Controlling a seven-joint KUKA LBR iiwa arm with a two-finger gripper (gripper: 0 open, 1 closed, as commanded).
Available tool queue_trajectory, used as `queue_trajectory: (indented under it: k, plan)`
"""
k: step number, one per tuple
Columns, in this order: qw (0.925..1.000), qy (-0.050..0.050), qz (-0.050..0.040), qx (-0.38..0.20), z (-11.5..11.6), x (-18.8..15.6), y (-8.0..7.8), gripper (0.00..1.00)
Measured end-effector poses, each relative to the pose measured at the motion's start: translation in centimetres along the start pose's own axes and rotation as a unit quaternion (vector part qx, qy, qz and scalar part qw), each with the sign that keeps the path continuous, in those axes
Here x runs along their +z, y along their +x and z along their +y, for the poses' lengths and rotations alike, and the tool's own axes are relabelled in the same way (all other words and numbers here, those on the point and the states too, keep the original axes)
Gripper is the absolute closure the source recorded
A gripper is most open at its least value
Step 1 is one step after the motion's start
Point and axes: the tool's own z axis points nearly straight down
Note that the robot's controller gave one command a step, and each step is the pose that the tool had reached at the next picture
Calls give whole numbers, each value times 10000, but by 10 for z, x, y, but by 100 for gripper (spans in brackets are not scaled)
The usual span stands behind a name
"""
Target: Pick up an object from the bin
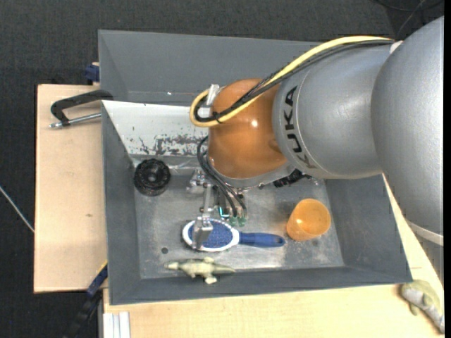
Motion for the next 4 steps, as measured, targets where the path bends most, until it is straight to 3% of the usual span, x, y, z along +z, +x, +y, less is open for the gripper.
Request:
queue_trajectory:
  k: [1,2,3,4]
  plan:
    - [9725,5,-60,-2330,-54,68,8,0]
    - [9725,-10,-88,-2328,-52,67,6,100]
    - [9521,14,-98,-3056,-58,-50,-5,100]
    - [9071,28,-91,-4208,-78,-154,-31,100]
